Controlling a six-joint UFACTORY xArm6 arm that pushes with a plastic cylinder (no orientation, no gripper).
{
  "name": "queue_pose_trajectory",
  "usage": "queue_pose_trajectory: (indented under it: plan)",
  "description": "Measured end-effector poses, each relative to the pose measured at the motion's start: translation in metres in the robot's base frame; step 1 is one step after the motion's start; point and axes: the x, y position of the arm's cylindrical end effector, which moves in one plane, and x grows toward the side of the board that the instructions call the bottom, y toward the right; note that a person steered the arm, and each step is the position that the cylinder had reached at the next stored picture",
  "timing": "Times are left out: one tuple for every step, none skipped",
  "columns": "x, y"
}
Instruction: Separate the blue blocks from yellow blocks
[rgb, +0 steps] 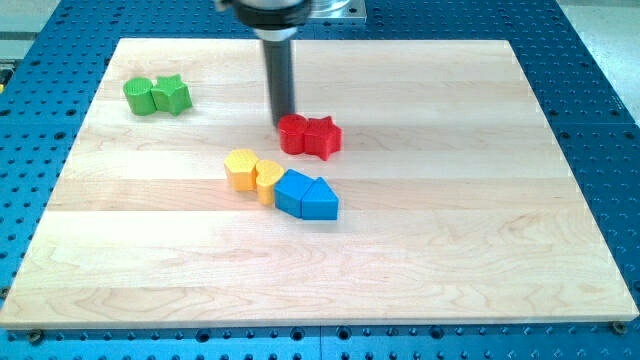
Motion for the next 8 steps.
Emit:
queue_pose_trajectory:
  plan:
    - [0.009, -0.05]
    - [0.046, -0.009]
    - [0.073, 0.017]
    - [0.112, 0.022]
    - [0.141, 0.026]
    - [0.141, 0.028]
    - [0.141, 0.016]
    - [0.127, -0.021]
